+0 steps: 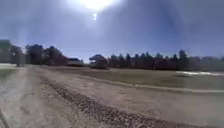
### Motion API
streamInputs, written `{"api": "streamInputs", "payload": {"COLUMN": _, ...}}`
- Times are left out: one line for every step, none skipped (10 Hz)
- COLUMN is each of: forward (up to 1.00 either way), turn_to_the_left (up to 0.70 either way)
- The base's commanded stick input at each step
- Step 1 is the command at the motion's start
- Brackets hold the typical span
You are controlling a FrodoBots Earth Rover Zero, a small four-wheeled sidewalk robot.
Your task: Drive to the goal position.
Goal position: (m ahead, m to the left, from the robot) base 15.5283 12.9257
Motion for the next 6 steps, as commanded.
{"api": "streamInputs", "payload": {"forward": 0.70, "turn_to_the_left": 0.35}}
{"api": "streamInputs", "payload": {"forward": 0.70, "turn_to_the_left": 0.35}}
{"api": "streamInputs", "payload": {"forward": 0.70, "turn_to_the_left": 0.35}}
{"api": "streamInputs", "payload": {"forward": 0.70, "turn_to_the_left": 0.19}}
{"api": "streamInputs", "payload": {"forward": 0.70, "turn_to_the_left": 0.03}}
{"api": "streamInputs", "payload": {"forward": 0.70, "turn_to_the_left": 0.03}}
